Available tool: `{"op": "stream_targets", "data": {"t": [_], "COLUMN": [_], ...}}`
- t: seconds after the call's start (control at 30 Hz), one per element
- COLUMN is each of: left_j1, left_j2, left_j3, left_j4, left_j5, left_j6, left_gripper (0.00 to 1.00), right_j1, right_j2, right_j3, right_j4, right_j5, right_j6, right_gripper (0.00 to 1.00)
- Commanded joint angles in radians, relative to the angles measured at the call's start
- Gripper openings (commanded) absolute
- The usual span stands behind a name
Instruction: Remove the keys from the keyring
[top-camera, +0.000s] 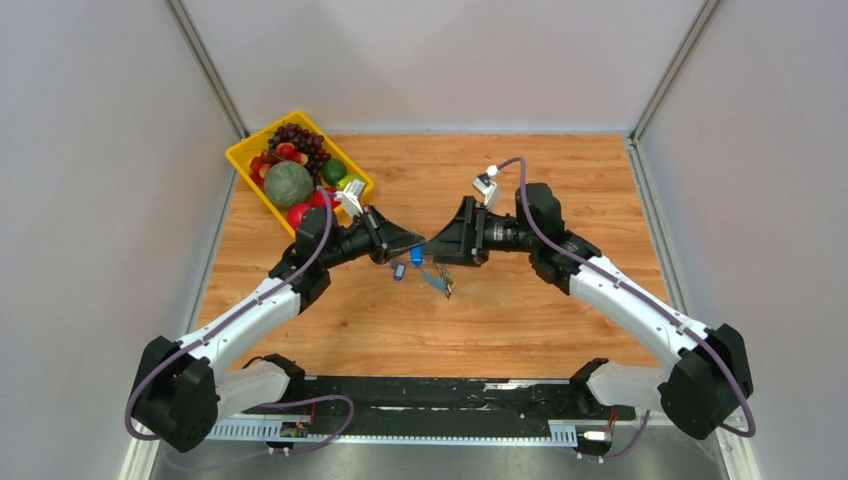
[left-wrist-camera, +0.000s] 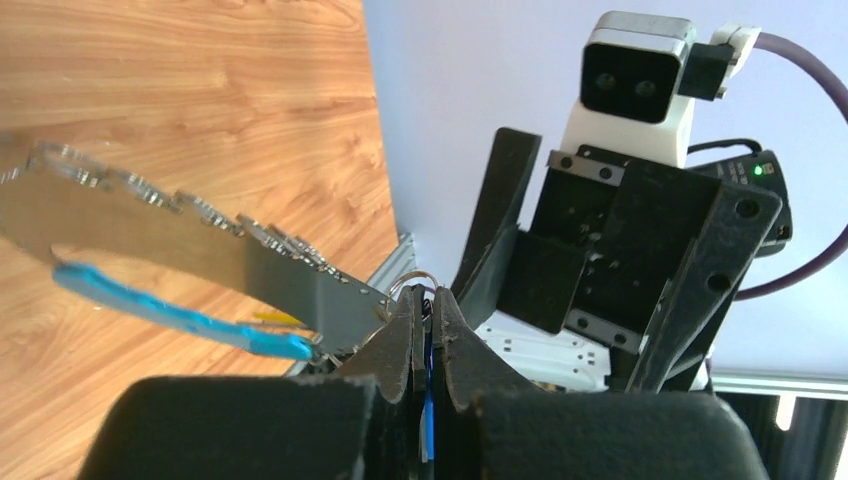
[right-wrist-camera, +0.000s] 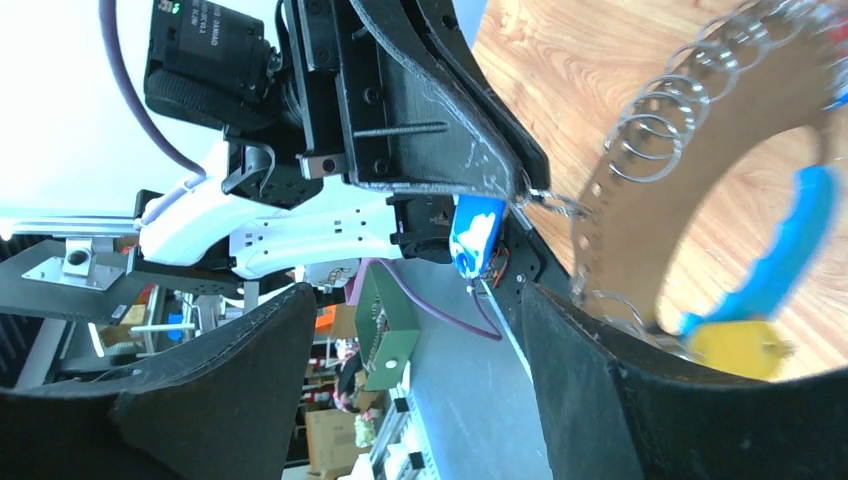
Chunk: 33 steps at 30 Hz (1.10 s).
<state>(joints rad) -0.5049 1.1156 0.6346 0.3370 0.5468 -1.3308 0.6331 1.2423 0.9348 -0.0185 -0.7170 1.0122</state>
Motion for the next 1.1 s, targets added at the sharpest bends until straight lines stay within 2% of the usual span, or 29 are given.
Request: {"op": "stream_targets", "data": {"t": [0.0, 0.13, 0.2, 0.27, 0.37, 0.47, 0.6, 0.77, 1.07], "left_j1": [0.029, 0.041, 0.041, 0.041, 0.041, 0.042, 0.040, 0.039, 0.035], "left_j2": [-0.056, -0.038, -0.012, 0.021, 0.053, 0.050, 0.031, 0.014, -0.008], "left_j3": [0.083, 0.159, 0.214, 0.263, 0.315, 0.335, 0.351, 0.361, 0.357], "left_j4": [-0.061, -0.181, -0.258, -0.302, -0.324, -0.321, -0.313, -0.313, -0.290], "left_j5": [0.043, 0.107, 0.155, 0.231, 0.347, 0.374, 0.405, 0.430, 0.422], "left_j6": [0.144, 0.275, 0.349, 0.379, 0.382, 0.373, 0.368, 0.362, 0.309], "left_gripper": [0.00, 0.00, 0.00, 0.00, 0.00, 0.00, 0.00, 0.00, 0.00], "right_j1": [-0.058, -0.064, -0.064, -0.061, -0.060, -0.057, -0.025, 0.065, 0.215], "right_j2": [-0.102, -0.178, -0.244, -0.313, -0.368, -0.363, -0.360, -0.408, -0.391], "right_j3": [-0.001, 0.016, 0.006, -0.020, -0.051, -0.058, -0.066, -0.129, -0.166], "right_j4": [-0.059, -0.083, -0.084, -0.074, -0.059, -0.046, -0.009, 0.095, 0.151], "right_j5": [-0.087, -0.103, -0.033, 0.045, 0.067, 0.076, 0.057, 0.112, 0.320], "right_j6": [-0.100, -0.286, -0.440, -0.587, -0.785, -0.841, -0.883, -0.962, -1.074], "right_gripper": [0.76, 0.69, 0.67, 0.61, 0.52, 0.45, 0.43, 0.48, 0.48]}}
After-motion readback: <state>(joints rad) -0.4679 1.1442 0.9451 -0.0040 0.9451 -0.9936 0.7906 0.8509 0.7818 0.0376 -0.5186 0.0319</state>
